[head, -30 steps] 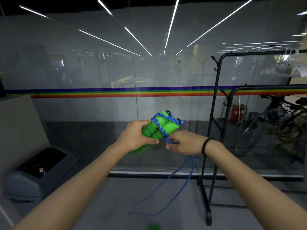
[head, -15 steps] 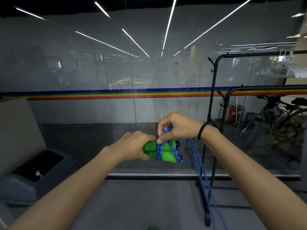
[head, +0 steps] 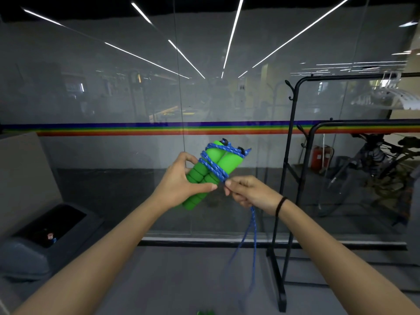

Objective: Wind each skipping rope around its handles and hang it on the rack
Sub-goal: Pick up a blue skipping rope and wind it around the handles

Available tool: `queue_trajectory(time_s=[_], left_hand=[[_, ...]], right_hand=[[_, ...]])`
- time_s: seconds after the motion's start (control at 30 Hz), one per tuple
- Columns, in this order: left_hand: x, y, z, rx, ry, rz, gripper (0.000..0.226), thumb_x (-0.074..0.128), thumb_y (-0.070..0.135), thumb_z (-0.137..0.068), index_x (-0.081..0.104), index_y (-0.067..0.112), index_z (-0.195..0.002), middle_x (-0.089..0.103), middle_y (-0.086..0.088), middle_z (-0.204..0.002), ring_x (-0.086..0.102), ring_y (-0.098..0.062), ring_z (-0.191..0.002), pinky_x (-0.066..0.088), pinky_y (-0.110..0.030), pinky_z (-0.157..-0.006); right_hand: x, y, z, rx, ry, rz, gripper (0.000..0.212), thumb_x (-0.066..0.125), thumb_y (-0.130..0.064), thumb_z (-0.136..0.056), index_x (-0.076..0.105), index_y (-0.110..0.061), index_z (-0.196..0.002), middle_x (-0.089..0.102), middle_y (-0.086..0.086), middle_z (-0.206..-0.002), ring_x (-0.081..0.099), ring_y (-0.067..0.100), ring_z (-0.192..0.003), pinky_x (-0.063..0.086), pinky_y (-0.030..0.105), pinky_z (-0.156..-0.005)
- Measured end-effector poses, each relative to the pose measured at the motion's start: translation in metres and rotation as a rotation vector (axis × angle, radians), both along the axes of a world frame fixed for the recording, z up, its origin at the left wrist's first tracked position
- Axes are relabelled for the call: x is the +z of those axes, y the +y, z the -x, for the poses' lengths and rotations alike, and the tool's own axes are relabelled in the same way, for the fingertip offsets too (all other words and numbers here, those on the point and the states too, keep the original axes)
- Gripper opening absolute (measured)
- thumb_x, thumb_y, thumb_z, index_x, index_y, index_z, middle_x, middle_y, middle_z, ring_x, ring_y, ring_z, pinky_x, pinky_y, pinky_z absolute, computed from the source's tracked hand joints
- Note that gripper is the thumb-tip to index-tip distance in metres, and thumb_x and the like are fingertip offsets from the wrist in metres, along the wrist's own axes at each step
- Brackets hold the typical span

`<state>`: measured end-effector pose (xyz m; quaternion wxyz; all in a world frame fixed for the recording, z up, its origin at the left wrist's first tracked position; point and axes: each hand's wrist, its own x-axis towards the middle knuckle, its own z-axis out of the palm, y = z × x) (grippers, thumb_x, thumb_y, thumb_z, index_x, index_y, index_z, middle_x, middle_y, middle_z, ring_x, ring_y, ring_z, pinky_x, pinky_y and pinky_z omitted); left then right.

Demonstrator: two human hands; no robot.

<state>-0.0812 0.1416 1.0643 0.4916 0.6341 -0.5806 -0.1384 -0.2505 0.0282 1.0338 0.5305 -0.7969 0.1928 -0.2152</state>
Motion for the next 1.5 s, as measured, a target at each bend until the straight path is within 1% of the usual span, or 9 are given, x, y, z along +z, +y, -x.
queue_trajectory(time_s=[0.23,0.43,0.6,0.73,0.87,1.03,1.17,1.27,1.5], left_hand=[[-0.016,-0.008,-0.012,0.174,-0.297,-0.043,0.061,0.082,0.032,-0.062,0.040,0.029,-0.106,0.060,0.004,-0.073,0.061,-0.024,-0.072,0.054,-0.041,-0.069],[-0.017,-0.002,-0.015,0.167,-0.702,-0.198,0.063,0.075,0.037,-0.071,0.034,0.032,-0.118,0.061,0.003,-0.090,0.062,-0.024,-0.082,0.046,-0.032,-0.065],[-0.009,0.003,-0.021,0.038,-0.770,-0.321,0.067,0.075,0.040,-0.070,0.033,0.031,-0.122,0.054,0.004,-0.090,0.056,-0.024,-0.086,0.044,-0.033,-0.068],[-0.008,0.007,-0.021,-0.190,-0.774,-0.426,0.076,0.080,0.039,-0.065,0.039,0.032,-0.129,0.053,0.009,-0.096,0.049,-0.011,-0.089,0.045,-0.030,-0.078],[-0.010,0.009,-0.012,-0.424,-0.447,-0.360,0.068,0.085,0.024,-0.061,0.052,0.032,-0.120,0.061,0.017,-0.116,0.058,-0.002,-0.106,0.045,-0.019,-0.093],[-0.006,0.012,-0.009,-0.451,-0.026,-0.195,0.054,0.083,0.000,-0.062,0.065,0.019,-0.109,0.073,-0.002,-0.102,0.069,-0.016,-0.092,0.056,-0.031,-0.081],[-0.008,0.006,-0.010,-0.328,0.106,-0.113,0.049,0.083,0.001,-0.061,0.066,0.012,-0.106,0.075,-0.006,-0.094,0.070,-0.016,-0.083,0.058,-0.032,-0.075],[-0.010,-0.001,-0.012,-0.197,0.163,-0.062,0.043,0.084,0.008,-0.061,0.067,0.009,-0.101,0.075,-0.003,-0.086,0.070,-0.013,-0.075,0.056,-0.028,-0.069],[-0.012,-0.010,-0.021,0.005,0.152,-0.100,0.057,0.087,0.019,-0.058,0.052,0.011,-0.103,0.072,-0.005,-0.086,0.069,-0.014,-0.073,0.056,-0.028,-0.064]], right_hand=[[0.017,0.020,-0.010,-0.070,0.477,0.822,0.020,0.048,-0.031,-0.094,0.057,-0.015,-0.086,0.052,0.002,-0.075,0.052,0.022,-0.075,0.035,0.029,-0.066],[0.042,0.027,-0.025,-0.124,0.528,1.048,0.029,0.054,-0.040,-0.088,0.065,-0.015,-0.100,0.063,0.007,-0.091,0.058,0.023,-0.086,0.041,0.030,-0.067],[0.057,0.026,-0.032,-0.075,0.446,1.090,0.028,0.069,-0.047,-0.074,0.069,-0.021,-0.084,0.050,-0.011,-0.065,0.051,0.014,-0.070,0.037,0.028,-0.059],[0.071,0.023,-0.036,-0.022,0.330,1.029,0.028,0.077,-0.051,-0.062,0.066,-0.026,-0.067,0.053,-0.014,-0.054,0.048,0.005,-0.056,0.039,0.027,-0.058],[0.071,0.011,-0.038,0.202,0.206,0.561,0.016,0.078,-0.027,-0.070,0.067,-0.015,-0.069,0.062,-0.012,-0.052,0.053,0.001,-0.054,0.041,0.028,-0.068],[0.049,-0.013,-0.025,0.149,0.065,0.170,0.006,0.065,-0.015,-0.081,0.065,-0.015,-0.076,0.069,-0.009,-0.066,0.063,0.004,-0.063,0.050,0.017,-0.063],[0.028,-0.009,-0.018,-0.029,-0.012,0.092,0.039,0.041,0.009,-0.091,0.048,-0.016,-0.062,0.052,-0.008,-0.041,0.047,-0.005,-0.040,0.039,0.021,-0.052],[0.014,-0.002,-0.024,-0.023,0.081,0.066,0.040,0.035,-0.008,-0.097,0.043,-0.017,-0.059,0.037,-0.006,-0.044,0.028,0.003,-0.036,0.023,0.018,-0.043],[0.016,0.008,-0.029,-0.074,0.305,0.260,0.037,0.032,-0.023,-0.098,0.052,-0.017,-0.068,0.042,-0.004,-0.052,0.037,0.000,-0.035,0.031,0.012,-0.039]])
